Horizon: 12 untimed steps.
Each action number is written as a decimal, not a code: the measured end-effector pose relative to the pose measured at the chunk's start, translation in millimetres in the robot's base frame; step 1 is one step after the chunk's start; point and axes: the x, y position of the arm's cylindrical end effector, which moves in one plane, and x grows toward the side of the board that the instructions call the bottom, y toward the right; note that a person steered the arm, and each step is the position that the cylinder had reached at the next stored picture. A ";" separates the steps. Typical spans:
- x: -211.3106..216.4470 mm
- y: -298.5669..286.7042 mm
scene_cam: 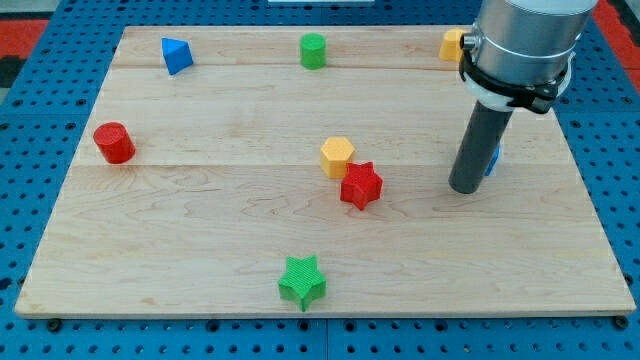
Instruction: Push the red star diagnol to the red circle
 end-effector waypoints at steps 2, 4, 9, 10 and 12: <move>6.0 -10.6; 9.9 -27.1; 13.6 -42.7; 2.3 -63.3; 1.2 -161.7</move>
